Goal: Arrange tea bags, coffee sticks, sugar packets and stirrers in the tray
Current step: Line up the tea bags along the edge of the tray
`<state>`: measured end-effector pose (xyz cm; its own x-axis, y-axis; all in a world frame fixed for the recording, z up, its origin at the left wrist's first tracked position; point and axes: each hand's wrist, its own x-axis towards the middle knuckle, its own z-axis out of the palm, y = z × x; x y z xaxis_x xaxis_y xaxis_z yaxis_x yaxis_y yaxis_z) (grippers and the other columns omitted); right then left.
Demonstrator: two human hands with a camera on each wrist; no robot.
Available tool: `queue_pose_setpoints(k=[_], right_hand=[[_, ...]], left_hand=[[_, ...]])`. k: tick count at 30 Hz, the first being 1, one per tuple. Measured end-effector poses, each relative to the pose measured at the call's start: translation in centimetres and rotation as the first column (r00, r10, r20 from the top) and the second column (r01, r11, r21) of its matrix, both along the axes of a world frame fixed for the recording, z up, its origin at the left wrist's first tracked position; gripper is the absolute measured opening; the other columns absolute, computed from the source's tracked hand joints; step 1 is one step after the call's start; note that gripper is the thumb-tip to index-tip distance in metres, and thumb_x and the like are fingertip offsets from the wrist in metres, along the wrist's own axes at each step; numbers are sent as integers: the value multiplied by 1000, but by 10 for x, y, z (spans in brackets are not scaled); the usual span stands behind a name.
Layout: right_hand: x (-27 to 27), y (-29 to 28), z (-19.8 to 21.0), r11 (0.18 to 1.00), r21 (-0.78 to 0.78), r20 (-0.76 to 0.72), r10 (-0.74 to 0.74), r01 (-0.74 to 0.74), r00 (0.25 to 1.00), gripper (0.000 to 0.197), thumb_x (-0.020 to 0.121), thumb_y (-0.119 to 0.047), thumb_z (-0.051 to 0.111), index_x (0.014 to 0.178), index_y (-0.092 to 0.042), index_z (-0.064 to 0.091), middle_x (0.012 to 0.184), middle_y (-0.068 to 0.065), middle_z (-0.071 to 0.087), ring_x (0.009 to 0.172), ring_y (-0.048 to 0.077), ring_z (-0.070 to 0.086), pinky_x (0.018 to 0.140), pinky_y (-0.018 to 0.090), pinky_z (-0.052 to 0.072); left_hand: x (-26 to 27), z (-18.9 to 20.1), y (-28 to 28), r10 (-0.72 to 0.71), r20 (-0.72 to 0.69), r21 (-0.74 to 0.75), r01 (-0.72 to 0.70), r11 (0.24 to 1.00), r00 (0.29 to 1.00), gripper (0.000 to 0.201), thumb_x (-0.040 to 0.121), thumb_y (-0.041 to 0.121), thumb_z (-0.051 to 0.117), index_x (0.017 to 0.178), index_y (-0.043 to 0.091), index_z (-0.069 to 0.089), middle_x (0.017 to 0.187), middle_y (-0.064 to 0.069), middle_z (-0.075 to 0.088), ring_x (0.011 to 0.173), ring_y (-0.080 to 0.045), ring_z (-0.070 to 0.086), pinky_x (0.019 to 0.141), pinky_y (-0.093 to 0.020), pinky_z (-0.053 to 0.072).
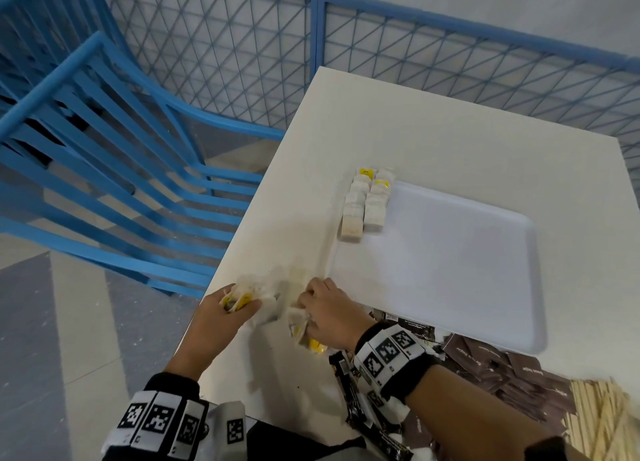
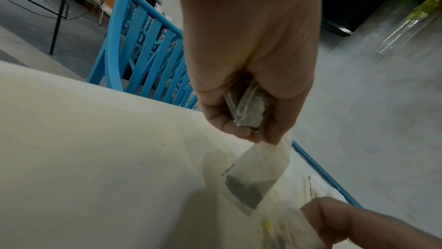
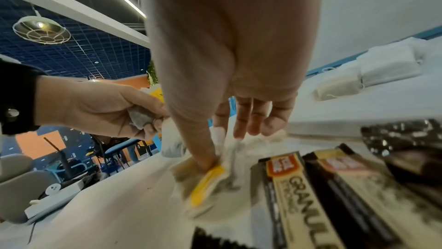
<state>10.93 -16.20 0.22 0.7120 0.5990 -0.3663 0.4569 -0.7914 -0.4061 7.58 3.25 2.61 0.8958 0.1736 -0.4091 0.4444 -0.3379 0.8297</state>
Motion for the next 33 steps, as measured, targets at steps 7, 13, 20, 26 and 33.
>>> queue_pose_setpoints(k=[7,13,20,26,33], right_hand=[[-7,-13,4,946,193,-203,-221,260,954,19,87,-20,54,103,-16,61,99,1,66,86,17,61,74,31,51],[-2,-29,11,725,412,-463,-355,552,812,17,85,-18,66,99,-11,63,91,2,67,76,7,59,73,20,49],[18,-32,29,545,514,-555,-378,663,741,12,86,-13,65,97,-15,63,94,2,69,80,11,62,74,25,51],[28,-43,37,524,506,-496,-473,685,728,22,84,-20,64,100,-5,61,94,18,67,73,22,58,70,41,50],[24,-48,43,525,502,-415,-550,687,725,23,84,-21,66,103,-12,57,90,5,62,76,19,62,65,29,53]], left_hand=[[4,-2,-4,-1,27,8,1,1000,1000,9,87,14,64,87,24,65,81,5,68,75,-13,61,66,-24,47],[12,-1,-17,10,49,-28,-9,1000,999,7,84,11,66,79,17,65,65,2,61,60,-13,53,60,-23,44],[32,11,-49,-126,-2,-396,115,911,992,37,70,34,63,85,1,61,75,-9,60,70,-14,57,66,-26,49],[47,24,-76,-154,-73,-596,80,799,985,31,95,35,42,109,18,64,99,-2,73,92,-17,69,77,-29,56],[48,22,-90,-145,-21,-579,106,809,989,40,77,30,63,114,16,59,103,-3,71,95,-20,68,81,-36,56]])
